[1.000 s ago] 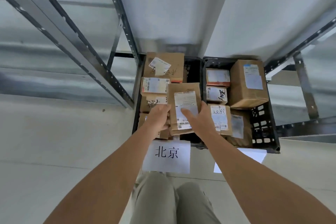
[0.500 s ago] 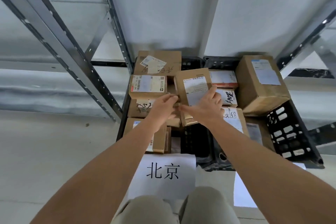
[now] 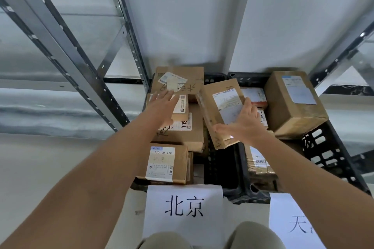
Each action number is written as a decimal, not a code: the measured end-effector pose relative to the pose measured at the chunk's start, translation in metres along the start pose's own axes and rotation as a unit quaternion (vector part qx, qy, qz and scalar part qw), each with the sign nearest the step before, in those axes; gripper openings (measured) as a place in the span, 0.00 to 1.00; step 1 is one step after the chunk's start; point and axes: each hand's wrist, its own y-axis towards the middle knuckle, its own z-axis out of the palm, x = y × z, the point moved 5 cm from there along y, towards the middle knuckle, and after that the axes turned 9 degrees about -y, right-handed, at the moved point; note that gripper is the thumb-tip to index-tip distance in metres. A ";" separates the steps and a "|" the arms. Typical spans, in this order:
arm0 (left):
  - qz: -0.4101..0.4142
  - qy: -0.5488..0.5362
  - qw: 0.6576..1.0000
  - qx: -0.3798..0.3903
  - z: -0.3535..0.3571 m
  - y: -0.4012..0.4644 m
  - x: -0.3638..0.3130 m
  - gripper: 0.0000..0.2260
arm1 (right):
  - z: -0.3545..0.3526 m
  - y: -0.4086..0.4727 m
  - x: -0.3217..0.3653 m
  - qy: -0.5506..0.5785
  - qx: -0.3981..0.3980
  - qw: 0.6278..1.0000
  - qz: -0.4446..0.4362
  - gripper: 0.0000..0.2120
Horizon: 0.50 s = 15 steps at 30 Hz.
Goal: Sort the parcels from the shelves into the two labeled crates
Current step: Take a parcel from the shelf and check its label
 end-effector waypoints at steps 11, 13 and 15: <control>-0.054 -0.007 0.999 -0.002 0.004 0.021 0.044 0.45 | -0.002 0.009 -0.011 0.045 -0.005 0.999 0.004 0.65; -0.030 -0.052 0.998 0.005 -0.005 0.020 0.041 0.48 | -0.006 0.010 -0.011 0.055 -0.013 0.998 0.004 0.65; 0.000 -0.092 0.996 0.004 -0.017 0.020 0.037 0.51 | -0.010 0.012 -0.011 0.074 -0.025 0.997 0.005 0.64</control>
